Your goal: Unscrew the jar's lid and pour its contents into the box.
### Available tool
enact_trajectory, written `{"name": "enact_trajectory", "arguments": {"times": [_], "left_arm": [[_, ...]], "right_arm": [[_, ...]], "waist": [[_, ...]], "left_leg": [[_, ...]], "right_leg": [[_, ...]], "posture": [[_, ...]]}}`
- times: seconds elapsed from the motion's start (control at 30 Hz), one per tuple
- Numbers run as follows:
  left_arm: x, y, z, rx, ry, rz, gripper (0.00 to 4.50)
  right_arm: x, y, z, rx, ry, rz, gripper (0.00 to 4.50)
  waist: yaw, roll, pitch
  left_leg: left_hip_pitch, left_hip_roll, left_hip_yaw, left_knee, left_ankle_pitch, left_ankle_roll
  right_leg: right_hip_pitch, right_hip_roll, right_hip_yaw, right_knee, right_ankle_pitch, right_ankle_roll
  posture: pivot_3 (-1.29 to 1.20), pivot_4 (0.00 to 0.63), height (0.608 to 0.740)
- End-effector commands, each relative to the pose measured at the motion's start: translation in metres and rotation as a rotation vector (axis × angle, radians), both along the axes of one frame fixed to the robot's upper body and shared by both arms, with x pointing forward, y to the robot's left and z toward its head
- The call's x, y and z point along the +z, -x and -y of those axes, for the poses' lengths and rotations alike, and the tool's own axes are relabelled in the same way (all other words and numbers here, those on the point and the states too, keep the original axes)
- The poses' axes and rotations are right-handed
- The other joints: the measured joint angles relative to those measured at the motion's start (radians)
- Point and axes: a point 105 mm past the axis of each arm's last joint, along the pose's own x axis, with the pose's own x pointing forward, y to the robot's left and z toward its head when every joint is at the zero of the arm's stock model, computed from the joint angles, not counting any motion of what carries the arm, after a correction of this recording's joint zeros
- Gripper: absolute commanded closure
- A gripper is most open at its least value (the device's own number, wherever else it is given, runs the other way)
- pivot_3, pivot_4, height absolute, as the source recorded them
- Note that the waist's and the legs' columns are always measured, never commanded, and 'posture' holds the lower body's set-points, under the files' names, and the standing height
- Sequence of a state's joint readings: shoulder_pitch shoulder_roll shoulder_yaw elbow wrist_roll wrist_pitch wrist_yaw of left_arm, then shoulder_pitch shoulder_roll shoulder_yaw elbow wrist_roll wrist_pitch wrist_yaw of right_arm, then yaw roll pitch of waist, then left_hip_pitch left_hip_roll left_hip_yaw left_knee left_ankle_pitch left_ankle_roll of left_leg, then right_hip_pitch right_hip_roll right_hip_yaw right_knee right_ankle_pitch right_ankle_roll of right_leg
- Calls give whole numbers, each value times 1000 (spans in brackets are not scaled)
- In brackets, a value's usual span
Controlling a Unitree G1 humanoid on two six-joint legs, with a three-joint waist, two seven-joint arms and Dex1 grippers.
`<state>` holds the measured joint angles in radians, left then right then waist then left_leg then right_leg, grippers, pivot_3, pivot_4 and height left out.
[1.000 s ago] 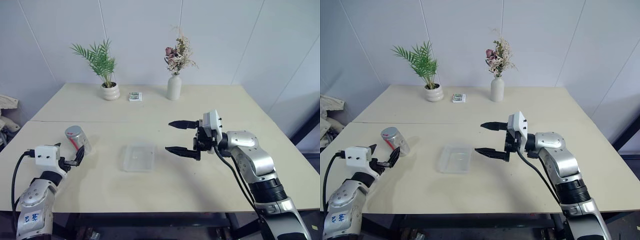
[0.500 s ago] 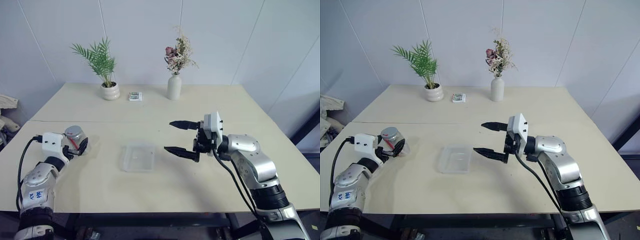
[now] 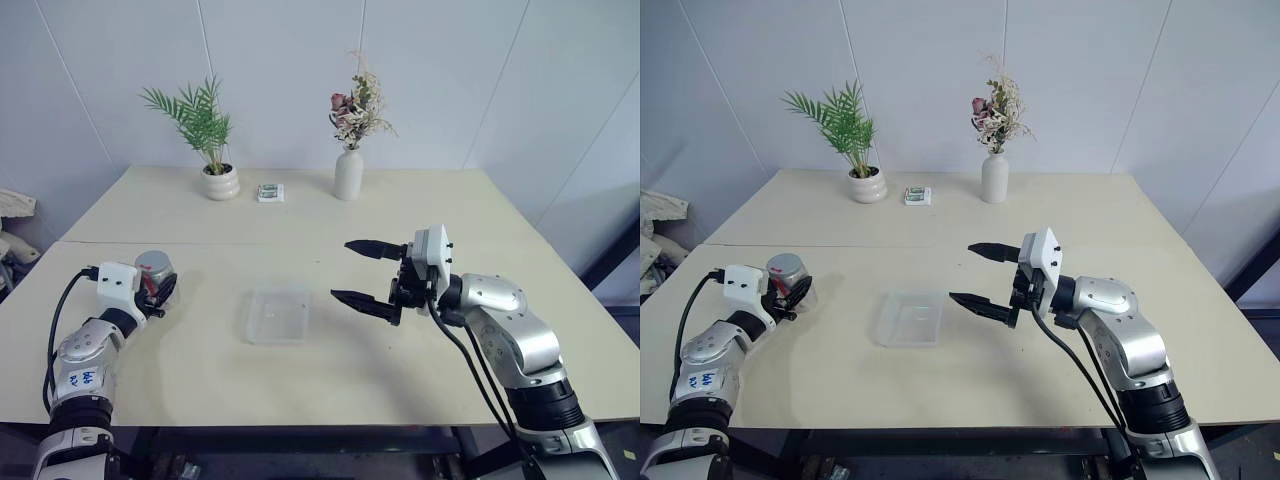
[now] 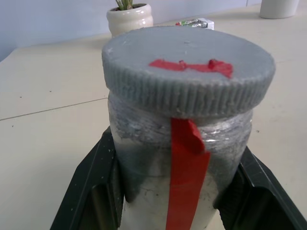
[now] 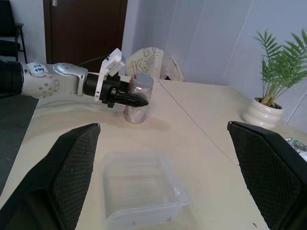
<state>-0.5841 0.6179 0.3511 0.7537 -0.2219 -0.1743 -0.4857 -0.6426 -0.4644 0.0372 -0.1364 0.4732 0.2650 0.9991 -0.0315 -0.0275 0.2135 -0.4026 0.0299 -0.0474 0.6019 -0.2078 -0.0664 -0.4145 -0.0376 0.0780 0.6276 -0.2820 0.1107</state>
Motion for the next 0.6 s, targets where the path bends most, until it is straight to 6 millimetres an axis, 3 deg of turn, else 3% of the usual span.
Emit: {"name": "enact_trajectory", "arguments": {"times": [0.03,0.13,0.33,0.5,0.6], "left_arm": [[20,2,2,-30,-31,70,2492],[35,4,31,-157,-2,128,2492],[62,32,124,-609,-24,147,2492],[67,48,171,-835,-8,77,2492],[66,48,181,-868,0,59,2492]], "right_arm": [[11,4,3,-3,-36,30,0],[14,1,-5,-4,-58,-6,0],[26,7,-42,21,-59,-101,0],[34,14,-73,24,-41,-152,0],[34,18,-85,21,-34,-166,0]], "waist": [[1,0,0],[2,0,0],[-2,0,0],[-8,0,0],[-11,0,0]], "left_leg": [[0,0,0,0,0,0],[0,0,0,0,0,0],[-1,0,0,0,0,0],[0,0,0,-1,0,0],[-1,0,0,-1,0,0]], "right_leg": [[0,0,0,0,0,0],[0,0,0,0,0,0],[0,-1,0,1,0,0],[-1,0,1,1,0,-1],[-1,0,1,1,0,-1]], "posture": [[0,150,740],[0,150,740],[0,150,740],[0,150,740],[0,150,740]]}}
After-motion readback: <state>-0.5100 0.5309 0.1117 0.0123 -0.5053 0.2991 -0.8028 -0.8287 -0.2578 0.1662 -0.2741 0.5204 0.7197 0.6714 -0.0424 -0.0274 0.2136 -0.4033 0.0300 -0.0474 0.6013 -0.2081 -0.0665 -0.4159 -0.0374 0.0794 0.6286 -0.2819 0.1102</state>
